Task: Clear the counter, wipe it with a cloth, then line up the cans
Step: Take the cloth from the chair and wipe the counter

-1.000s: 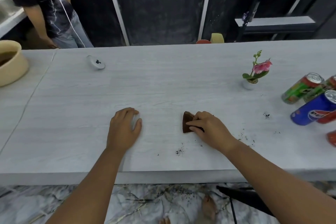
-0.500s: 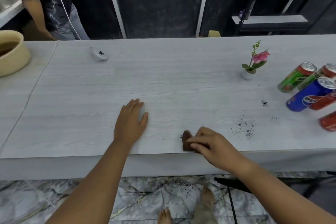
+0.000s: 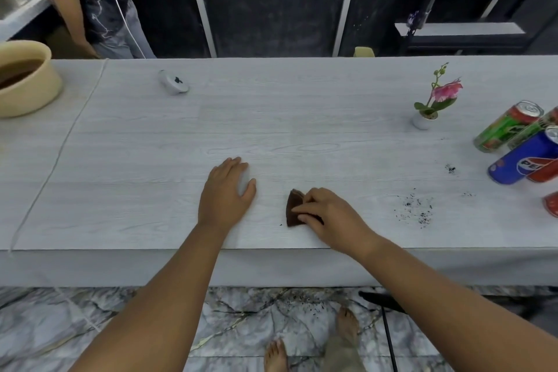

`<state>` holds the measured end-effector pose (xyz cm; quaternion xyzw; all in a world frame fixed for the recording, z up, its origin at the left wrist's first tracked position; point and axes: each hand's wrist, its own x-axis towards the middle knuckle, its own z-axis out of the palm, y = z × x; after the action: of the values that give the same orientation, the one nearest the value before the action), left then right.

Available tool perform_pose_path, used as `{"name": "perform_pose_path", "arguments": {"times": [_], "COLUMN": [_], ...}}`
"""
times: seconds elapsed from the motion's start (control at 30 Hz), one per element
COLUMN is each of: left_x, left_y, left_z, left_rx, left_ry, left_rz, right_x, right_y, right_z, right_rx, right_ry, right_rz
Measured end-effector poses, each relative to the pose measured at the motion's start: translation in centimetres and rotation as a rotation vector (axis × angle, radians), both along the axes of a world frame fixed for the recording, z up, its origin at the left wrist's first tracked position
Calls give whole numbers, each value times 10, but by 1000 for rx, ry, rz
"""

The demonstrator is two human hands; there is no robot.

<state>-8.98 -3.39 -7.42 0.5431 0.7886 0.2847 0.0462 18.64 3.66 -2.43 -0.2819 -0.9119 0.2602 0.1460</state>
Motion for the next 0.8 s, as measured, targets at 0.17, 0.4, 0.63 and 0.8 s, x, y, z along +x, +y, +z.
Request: {"name": "perform_pose_path", "arguments": {"times": [0.17,0.4,0.63,0.8], "left_x": [-1,-2,-2,-3], "left_y": [3,3,3,4], "left_z": [-3,-6,-5,-5], "left_rx": [7,11,16,17], "left_ry": [13,19,10,11], "left_rz": [-13,-10,6,5], "right_x": [28,7,-55,-43], "right_y": [-40,-27,19,-11], "right_z": [-5,25,24,0], "right_rx": [-10,-298,-37,20], "right_ry": [12,99,-35,-33], "right_rz": [76,-28,-24,25]}}
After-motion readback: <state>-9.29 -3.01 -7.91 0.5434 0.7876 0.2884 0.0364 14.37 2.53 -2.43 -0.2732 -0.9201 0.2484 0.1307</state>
